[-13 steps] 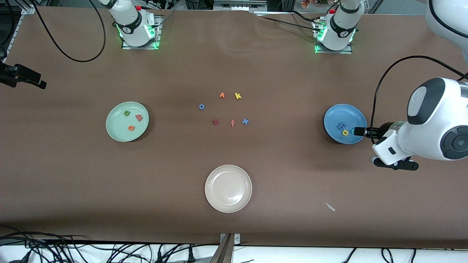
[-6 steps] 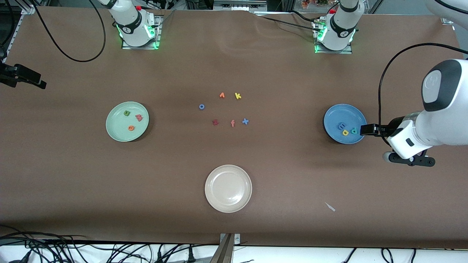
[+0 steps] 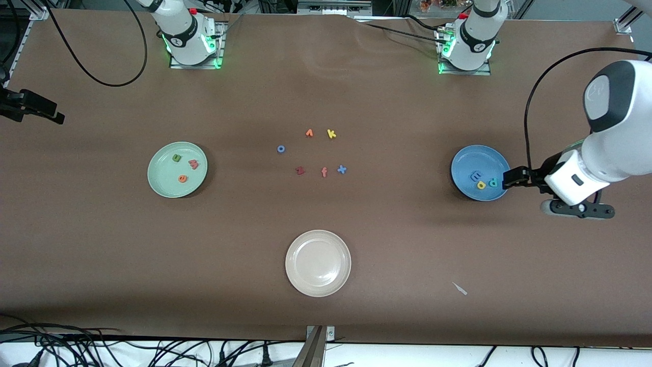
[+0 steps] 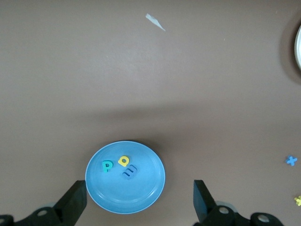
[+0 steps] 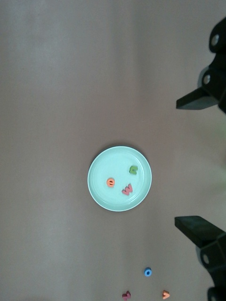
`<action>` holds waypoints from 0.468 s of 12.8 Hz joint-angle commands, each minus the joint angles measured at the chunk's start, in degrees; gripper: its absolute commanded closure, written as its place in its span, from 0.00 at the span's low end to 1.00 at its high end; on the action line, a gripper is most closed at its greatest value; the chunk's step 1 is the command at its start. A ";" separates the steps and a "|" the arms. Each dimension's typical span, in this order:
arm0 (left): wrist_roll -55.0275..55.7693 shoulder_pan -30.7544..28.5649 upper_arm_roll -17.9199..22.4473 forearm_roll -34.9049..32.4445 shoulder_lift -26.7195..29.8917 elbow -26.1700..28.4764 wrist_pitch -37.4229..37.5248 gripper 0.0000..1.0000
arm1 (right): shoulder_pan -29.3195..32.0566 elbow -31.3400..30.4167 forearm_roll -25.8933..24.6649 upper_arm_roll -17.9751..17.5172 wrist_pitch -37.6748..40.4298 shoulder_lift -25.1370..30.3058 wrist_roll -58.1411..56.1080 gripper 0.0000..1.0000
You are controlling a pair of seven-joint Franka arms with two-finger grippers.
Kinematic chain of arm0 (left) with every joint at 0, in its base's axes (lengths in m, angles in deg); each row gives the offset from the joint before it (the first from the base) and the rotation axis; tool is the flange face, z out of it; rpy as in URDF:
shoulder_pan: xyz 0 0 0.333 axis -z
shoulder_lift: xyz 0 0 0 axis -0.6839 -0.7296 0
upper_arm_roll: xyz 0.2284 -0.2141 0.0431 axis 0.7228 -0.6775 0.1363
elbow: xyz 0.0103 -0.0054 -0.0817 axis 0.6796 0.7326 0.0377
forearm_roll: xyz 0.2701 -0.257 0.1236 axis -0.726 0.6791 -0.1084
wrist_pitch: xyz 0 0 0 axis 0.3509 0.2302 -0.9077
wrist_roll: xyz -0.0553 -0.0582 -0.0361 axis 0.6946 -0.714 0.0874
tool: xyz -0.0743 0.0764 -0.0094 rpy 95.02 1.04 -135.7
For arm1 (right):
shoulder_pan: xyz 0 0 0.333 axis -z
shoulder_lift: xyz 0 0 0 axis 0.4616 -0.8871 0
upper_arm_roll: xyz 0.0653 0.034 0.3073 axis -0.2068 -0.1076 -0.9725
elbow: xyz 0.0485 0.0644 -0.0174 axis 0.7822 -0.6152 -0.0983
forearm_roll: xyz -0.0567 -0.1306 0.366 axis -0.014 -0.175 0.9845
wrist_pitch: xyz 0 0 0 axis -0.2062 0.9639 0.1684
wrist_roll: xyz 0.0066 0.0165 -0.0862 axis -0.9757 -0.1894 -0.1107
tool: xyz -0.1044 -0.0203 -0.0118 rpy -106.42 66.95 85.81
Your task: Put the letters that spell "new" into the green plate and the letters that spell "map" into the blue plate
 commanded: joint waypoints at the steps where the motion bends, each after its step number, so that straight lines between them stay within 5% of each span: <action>1: -2.25 -0.52 0.35 1.68 1.78 1.63 -0.74 0.00 | 0.15 0.99 0.99 0.16 0.46 -0.38 -0.45 0.00; 6: -4.54 -0.53 0.35 1.59 1.69 1.89 -0.30 0.00 | 0.15 0.99 1.08 0.25 0.55 -0.38 -0.45 0.00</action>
